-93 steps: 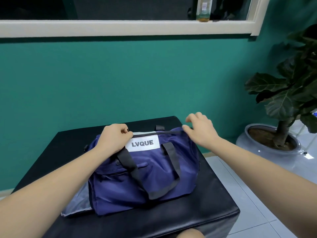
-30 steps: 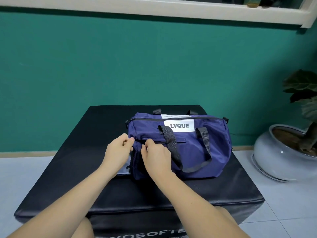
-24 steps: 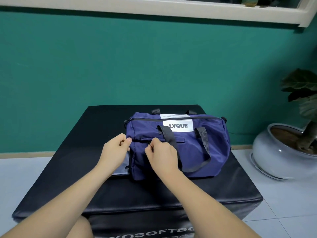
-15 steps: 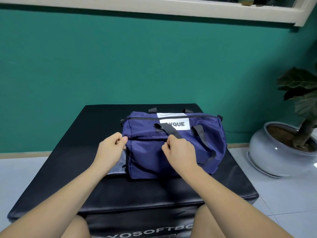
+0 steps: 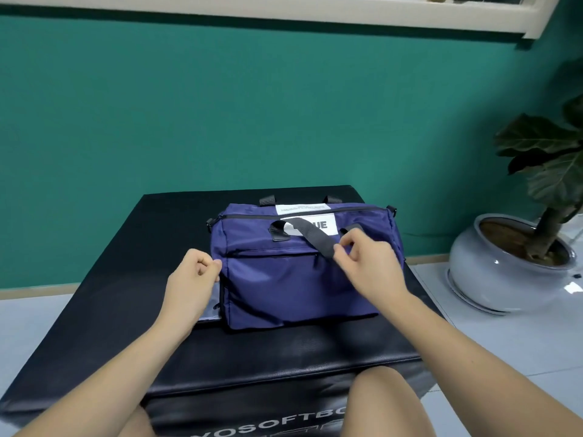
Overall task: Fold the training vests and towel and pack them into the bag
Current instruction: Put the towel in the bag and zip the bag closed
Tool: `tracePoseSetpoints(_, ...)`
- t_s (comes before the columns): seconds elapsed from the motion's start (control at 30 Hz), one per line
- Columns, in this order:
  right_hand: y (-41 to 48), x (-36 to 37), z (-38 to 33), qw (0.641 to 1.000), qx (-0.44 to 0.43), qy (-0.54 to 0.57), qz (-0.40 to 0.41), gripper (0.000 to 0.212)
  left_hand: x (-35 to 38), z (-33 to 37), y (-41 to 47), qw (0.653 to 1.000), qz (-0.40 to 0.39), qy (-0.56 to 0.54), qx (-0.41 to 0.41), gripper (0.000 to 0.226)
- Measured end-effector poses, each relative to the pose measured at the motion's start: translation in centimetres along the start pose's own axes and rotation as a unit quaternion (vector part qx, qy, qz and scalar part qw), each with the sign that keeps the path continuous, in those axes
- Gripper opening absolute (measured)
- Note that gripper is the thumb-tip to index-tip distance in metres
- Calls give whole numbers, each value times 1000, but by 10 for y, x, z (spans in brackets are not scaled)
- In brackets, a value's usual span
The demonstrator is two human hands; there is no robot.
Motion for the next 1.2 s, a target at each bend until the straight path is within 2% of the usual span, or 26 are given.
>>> tracePoseSetpoints(0.1,4,-22,36,995,62,23,71,26,14,-11,-24,1000,-19,-2,-5,28)
tracePoseSetpoints(0.2,4,-25,82,985,142,26,90,27,34,-34,-42,998,-51,2,-25,30)
tracePoseSetpoints(0.37,-4,9,130,971,230,51,-25,40,69,-69,-60,991,-107,-15,-78,24)
tracePoseSetpoints(0.47,-10,30,131,973,206,74,-75,34,89,-82,-69,987,-140,-19,-82,14)
tracePoseSetpoints(0.57,-15,36,124,977,187,87,-60,23,96,-89,-67,986,-148,-23,-67,8)
tracePoseSetpoints(0.77,-44,42,95,967,220,123,-24,28,89,-86,-32,988,-106,-99,-42,16)
tracePoseSetpoints(0.83,-57,44,76,964,225,143,-18,31,81,-89,-15,989,-101,-104,-40,22)
tracePoseSetpoints(0.97,-85,56,29,967,199,156,-18,36,59,-93,4,990,-100,-89,-52,52)
tracePoseSetpoints(1.03,-99,66,2,972,178,154,-24,39,52,-94,-3,989,-95,-99,-56,58)
tracePoseSetpoints(1.1,-110,76,-30,975,150,162,-34,40,48,-95,-24,992,-84,-81,-41,48)
tracePoseSetpoints(1.2,-126,93,-76,979,101,171,-53,30,41,-93,-59,998,-49,-28,4,30)
Point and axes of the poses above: each hand's wrist, its own y-axis towards the middle knuckle, its own x-axis out of the palm, z = x × y, the point moved 6 cm from there along y, towards the middle knuckle, and after that the axes turned 9 degrees about -y, right-handed, at the moved point
